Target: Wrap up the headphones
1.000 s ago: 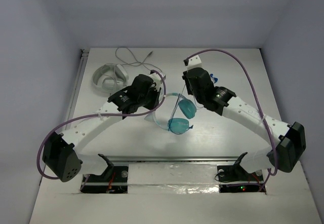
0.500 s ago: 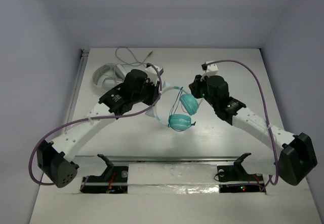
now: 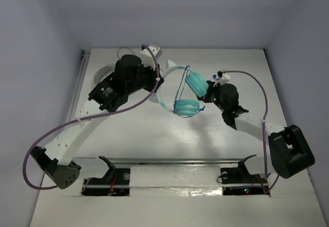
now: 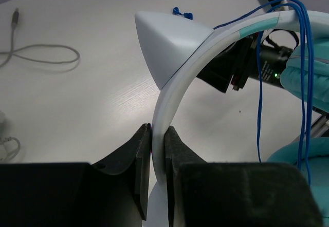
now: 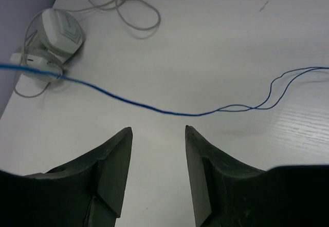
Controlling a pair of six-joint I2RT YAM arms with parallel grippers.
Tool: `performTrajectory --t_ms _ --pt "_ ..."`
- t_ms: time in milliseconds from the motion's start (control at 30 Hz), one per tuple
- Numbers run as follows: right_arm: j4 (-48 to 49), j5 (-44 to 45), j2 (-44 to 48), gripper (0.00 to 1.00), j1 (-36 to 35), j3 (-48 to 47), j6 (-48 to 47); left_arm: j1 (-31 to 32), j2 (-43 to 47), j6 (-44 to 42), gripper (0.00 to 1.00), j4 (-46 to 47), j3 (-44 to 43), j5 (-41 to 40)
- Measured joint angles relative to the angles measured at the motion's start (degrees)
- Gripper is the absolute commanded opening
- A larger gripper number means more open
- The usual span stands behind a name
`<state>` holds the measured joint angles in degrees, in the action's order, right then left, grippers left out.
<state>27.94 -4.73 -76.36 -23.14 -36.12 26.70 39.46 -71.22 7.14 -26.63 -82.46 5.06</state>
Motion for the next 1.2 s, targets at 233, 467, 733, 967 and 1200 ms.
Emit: performTrajectory --t_ms 233,467,733,967,1200 --pt "4.3 -1.9 -3.2 0.63 0.2 1.7 0.5 -1.3 -1.8 0.5 0.00 -0.5 -2.4 -0.3" --pt "4.5 -0.3 -7.2 0.69 0.2 -0.3 -1.9 -2.6 -3.0 0.9 0.00 -2.9 -6.0 -0.7" --pt "3.8 1.0 -13.1 0.69 0.2 -5.1 -4.7 -4.4 -3.3 1.5 0.00 -3.7 -14.0 1.6" --pt "1.6 -0.1 -8.9 0.37 0.2 -5.5 -5.4 -5.3 -4.4 1.8 0.00 -4.6 -16.3 2.3" --pt "1.4 1.3 -5.3 0.75 0.2 -3.3 -4.5 -5.6 -6.6 2.6 0.00 -6.3 -19.4 2.4"
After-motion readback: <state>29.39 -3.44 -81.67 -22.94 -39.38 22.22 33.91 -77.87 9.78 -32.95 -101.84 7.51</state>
